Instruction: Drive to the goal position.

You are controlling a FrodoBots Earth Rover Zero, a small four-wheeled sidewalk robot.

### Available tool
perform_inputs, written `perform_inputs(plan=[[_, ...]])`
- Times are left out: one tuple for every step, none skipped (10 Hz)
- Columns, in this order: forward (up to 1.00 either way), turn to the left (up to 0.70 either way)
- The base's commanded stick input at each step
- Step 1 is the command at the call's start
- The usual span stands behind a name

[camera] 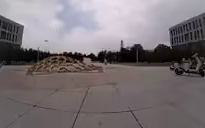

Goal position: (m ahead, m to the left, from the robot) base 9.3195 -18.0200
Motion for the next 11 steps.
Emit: perform_inputs(plan=[[0.7,0.0],[0.7,0.0],[0.7,0.0],[0.7,0.0],[0.7,0.0],[0.7,0.0],[0.7,0.0],[0.7,0.0],[0.7,0.0],[0.7,0.0],[0.7,0.0]])
